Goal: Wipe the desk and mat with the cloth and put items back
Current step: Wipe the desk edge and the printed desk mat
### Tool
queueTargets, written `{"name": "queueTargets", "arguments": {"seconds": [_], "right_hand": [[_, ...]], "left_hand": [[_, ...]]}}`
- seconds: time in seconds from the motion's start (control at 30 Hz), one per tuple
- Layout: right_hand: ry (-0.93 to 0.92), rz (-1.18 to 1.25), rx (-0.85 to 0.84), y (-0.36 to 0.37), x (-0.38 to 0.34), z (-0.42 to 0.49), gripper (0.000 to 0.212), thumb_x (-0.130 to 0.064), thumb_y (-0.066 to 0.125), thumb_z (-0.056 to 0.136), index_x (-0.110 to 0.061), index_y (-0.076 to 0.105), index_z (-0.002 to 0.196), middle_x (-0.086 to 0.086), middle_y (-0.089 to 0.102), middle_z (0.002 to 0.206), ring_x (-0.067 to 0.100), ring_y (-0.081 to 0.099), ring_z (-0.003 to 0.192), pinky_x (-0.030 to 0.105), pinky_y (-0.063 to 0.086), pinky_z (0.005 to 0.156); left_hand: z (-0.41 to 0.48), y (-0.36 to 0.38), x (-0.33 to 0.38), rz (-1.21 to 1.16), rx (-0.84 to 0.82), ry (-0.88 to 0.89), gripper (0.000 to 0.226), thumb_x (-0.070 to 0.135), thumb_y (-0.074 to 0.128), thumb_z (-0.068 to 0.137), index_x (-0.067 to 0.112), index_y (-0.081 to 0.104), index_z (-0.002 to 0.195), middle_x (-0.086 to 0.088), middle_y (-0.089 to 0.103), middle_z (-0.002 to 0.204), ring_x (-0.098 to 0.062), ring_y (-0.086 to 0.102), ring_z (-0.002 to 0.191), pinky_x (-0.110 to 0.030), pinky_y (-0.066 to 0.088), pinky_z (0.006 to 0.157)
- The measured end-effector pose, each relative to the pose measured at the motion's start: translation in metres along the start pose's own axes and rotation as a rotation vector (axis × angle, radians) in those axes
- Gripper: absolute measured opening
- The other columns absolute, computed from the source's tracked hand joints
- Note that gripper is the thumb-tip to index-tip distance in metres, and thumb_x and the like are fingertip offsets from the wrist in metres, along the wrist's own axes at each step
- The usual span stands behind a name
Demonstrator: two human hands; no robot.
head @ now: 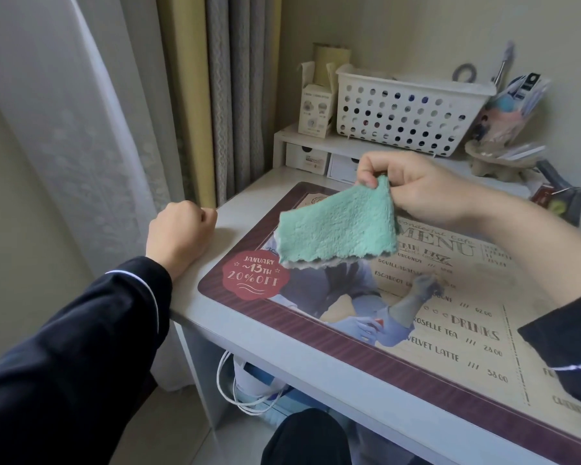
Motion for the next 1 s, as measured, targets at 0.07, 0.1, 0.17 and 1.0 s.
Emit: {"name": "queueTargets", "arguments": {"seconds": [0.07, 0.1, 0.17, 1.0], "right_hand": [[0.057, 0.015, -0.035, 0.003, 0.008, 0.002, 0.040, 0.015, 0.029, 0.090, -0.019, 0.040, 0.072, 0.005, 0.046, 0.068, 0.020, 0.045, 0.061, 0.032, 0.030, 0.052], [0.085, -0.020, -0.068, 0.005, 0.011, 0.002, 0.038, 0.015, 0.030, 0.090, -0.018, 0.038, 0.072, 0.006, 0.043, 0.069, 0.018, 0.041, 0.062, 0.031, 0.029, 0.053], [0.112, -0.018, -0.111, 0.010, 0.015, 0.002, 0.035, 0.013, 0.031, 0.092, -0.017, 0.035, 0.073, 0.007, 0.037, 0.070, 0.016, 0.036, 0.060, 0.030, 0.026, 0.052], [0.237, -0.772, -0.185, 0.042, 0.048, -0.013, 0.035, -0.037, 0.071, 0.081, -0.034, 0.039, 0.093, -0.013, 0.045, 0.097, 0.000, 0.042, 0.082, 0.020, 0.031, 0.062]], "left_hand": [[0.000, 0.000, 0.000, 0.001, -0.001, -0.001, 0.038, 0.020, 0.040, 0.082, 0.003, 0.034, 0.049, -0.014, 0.043, 0.053, -0.036, 0.043, 0.055, -0.033, 0.032, 0.056], [0.000, 0.000, 0.000, 0.000, -0.001, -0.001, 0.038, 0.020, 0.040, 0.082, 0.003, 0.034, 0.049, -0.014, 0.043, 0.053, -0.036, 0.042, 0.055, -0.033, 0.032, 0.056], [0.000, 0.000, 0.000, 0.000, 0.002, 0.002, 0.037, 0.020, 0.040, 0.082, 0.003, 0.033, 0.049, -0.015, 0.042, 0.052, -0.035, 0.040, 0.054, -0.033, 0.032, 0.055], [0.001, 0.000, 0.001, -0.004, -0.005, -0.009, 0.038, 0.021, 0.039, 0.083, 0.003, 0.036, 0.049, -0.014, 0.042, 0.054, -0.036, 0.043, 0.056, -0.034, 0.033, 0.058]]}}
Point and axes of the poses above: each hand's wrist, its own z-axis towards the middle knuckle, its own y-axis out of the palm, x = y × z, the point moved 2 cm from there along z, towards the middle knuckle
